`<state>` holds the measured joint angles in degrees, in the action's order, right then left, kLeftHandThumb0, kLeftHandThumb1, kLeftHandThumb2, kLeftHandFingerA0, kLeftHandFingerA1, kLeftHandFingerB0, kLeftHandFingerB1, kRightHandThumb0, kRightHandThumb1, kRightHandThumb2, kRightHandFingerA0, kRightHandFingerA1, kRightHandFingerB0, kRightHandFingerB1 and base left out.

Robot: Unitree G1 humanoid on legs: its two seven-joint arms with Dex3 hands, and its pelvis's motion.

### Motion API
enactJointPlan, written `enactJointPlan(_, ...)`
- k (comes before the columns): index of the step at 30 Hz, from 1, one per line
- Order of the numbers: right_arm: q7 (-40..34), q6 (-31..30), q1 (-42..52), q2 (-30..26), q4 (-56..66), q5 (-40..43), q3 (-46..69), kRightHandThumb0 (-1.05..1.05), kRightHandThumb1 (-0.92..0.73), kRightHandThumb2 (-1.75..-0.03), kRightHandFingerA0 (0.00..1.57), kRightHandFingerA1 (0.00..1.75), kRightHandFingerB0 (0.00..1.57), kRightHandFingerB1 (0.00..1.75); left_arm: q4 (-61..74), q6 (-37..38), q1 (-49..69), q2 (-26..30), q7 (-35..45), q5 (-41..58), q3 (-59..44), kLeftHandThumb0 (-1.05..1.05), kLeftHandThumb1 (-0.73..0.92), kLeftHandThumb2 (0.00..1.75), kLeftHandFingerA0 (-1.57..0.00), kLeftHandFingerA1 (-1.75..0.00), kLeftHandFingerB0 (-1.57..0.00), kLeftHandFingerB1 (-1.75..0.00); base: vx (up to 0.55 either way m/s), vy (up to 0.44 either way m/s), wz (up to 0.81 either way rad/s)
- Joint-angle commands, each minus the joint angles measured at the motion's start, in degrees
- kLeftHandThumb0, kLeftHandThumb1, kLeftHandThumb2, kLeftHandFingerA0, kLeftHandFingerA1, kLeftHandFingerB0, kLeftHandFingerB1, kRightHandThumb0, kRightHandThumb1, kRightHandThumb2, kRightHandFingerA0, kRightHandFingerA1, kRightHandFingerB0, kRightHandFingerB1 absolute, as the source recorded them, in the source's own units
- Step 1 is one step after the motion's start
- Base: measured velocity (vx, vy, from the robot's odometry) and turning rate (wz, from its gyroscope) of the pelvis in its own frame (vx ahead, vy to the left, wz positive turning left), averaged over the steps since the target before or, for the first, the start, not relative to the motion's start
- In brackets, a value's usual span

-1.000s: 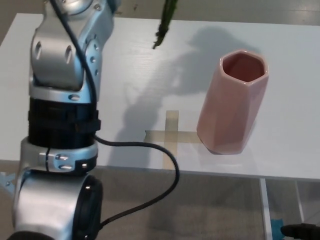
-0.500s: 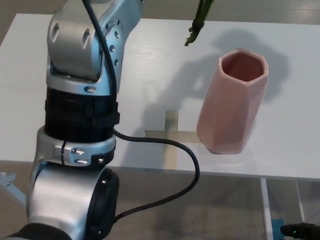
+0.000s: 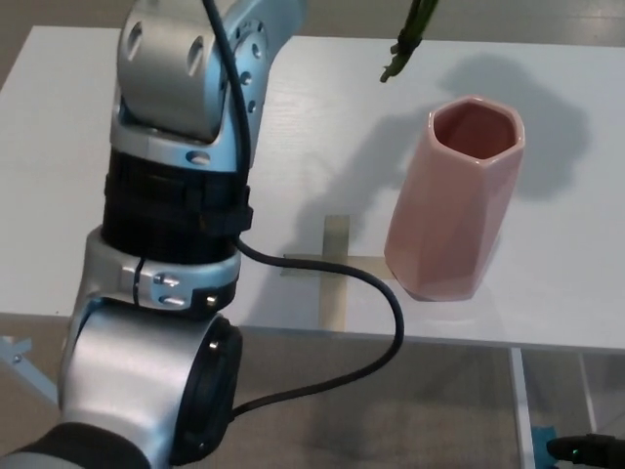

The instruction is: Use the left hand to pick up the rose and then lift and insert it into the pink vase.

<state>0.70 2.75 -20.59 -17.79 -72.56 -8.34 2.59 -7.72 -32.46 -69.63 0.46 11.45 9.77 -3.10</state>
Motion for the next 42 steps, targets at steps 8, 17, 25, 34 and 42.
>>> enactJointPlan(8, 0.4, -0.7, 0.2, -0.4, -0.2, 0.1, -0.2, -0.36, -0.65, -0.59, 0.61, 0.41, 0.58, 0.40, -0.4, 1.8, -0.3, -2.6, -1.6, -0.1, 1.9, -0.18, 0.85, 0.67, -0.94, -1.35, -0.84, -0.84, 0.00, 0.000, 0.00)
enactJointPlan(17, 0.8, -0.6, 0.2, -0.6, -0.1, 0.1, -0.2, -0.36, -0.65, -0.59, 0.61, 0.41, 0.57, 0.40, -0.9, 0.7, -1.0, -5.2, -2.7, 1.1, 1.4, -0.18, 0.85, 0.67, -0.96, -1.34, -0.84, -0.83, 0.00, 0.000, 0.00)
enactJointPlan(25, 1.3, -1.0, -0.1, -0.5, -0.3, 0.2, -0.2, -0.37, -0.65, -0.59, 0.61, 0.41, 0.57, 0.40, -0.9, -0.3, -1.6, -9.0, -4.8, 2.7, -0.3, -0.18, 0.85, 0.67, -0.97, -1.29, -0.87, -0.81, 0.00, 0.000, 0.00)
enactJointPlan(34, 1.4, -0.8, -0.1, -0.3, 0.0, 0.2, -0.2, -0.37, -0.65, -0.59, 0.61, 0.41, 0.54, 0.39, 0.3, -1.0, -0.8, -8.9, -5.6, 1.8, 1.4, -0.19, 0.85, 0.66, -0.94, -1.30, -0.87, -0.79, 0.00, 0.000, 0.00)
enactJointPlan(42, 1.5, -0.6, -0.1, -0.4, 0.0, 0.3, -0.1, -0.37, -0.65, -0.59, 0.61, 0.41, 0.55, 0.39, 1.4, -2.4, 0.1, -9.3, -6.9, 2.4, 1.9, -0.18, 0.84, 0.66, -0.97, -1.29, -0.86, -0.76, 0.00, 0.000, 0.00)
